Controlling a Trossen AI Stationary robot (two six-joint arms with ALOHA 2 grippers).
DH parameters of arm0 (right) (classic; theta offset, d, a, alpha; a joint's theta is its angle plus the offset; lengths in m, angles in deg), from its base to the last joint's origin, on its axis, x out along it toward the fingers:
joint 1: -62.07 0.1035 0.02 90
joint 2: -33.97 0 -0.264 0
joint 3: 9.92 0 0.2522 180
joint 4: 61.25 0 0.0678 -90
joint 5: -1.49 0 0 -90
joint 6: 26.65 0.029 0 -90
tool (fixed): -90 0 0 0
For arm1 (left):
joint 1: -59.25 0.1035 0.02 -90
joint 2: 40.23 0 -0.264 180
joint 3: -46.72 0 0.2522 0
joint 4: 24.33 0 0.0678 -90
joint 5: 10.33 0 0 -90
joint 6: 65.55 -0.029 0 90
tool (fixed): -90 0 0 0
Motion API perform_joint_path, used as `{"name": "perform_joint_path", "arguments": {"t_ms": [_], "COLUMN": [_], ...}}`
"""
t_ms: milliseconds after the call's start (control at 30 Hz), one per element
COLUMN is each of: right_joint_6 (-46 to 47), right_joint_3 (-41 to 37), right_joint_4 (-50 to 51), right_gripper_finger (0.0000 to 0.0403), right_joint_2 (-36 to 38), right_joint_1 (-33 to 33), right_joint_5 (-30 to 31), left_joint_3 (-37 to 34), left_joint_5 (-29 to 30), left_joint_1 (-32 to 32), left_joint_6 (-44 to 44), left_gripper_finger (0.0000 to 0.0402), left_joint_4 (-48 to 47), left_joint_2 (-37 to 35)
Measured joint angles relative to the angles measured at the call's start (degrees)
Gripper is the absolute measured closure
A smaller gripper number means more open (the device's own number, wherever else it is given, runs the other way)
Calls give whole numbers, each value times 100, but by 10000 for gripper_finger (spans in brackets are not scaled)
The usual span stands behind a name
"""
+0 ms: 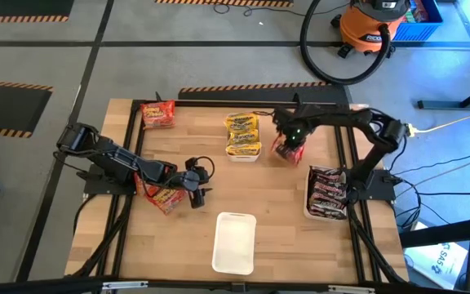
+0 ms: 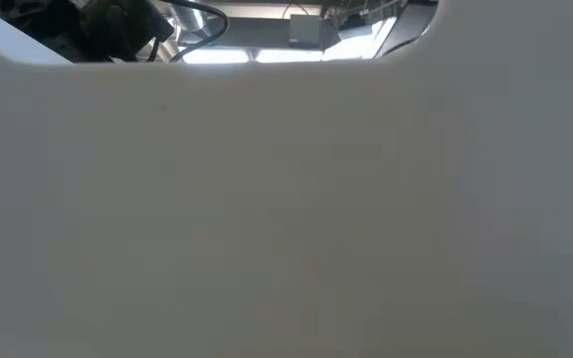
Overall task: Sort Maruchan noodles
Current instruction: Put the top right orange noodle pack into the bottom white bin
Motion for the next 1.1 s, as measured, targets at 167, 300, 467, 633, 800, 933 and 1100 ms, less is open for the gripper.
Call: {"name": "perform_joint_path", "arguments": {"t_ms": [167, 300, 467, 633, 800, 933, 1100], "right_joint_6": [473, 934, 1436, 1836, 2096, 1939, 1624], "right_joint_3": [0, -2, -4, -9, -11, -9, -7], "right_joint_4": [-5, -70, -234, -669, -1134, -1454, -1323], "right_gripper_finger": [377, 377, 377, 377, 377, 377, 377], "right_joint_2": [-2, -2, -4, -11, -13, -10, 367], "right_joint_1": [691, 1198, 1751, 2212, 2581, 2777, 2795], "right_joint_5": [-68, -73, -154, -245, -302, -257, -30], "left_joint_3": [1, 2, 2, 2, 2, 2, 311], "left_joint_5": [0, 0, 2, -2, -4, -6, -138], "left_joint_1": [0, -4, -52, -182, -345, -453, -507], "left_joint_6": [0, 2, 13, 153, 330, 497, 611], "left_gripper_finger": [190, 190, 190, 190, 190, 190, 190], "left_joint_4": [0, 14, 118, 395, 728, 1170, 1499], "left_joint_2": [0, 0, 0, 0, 75, 293, 696]}}
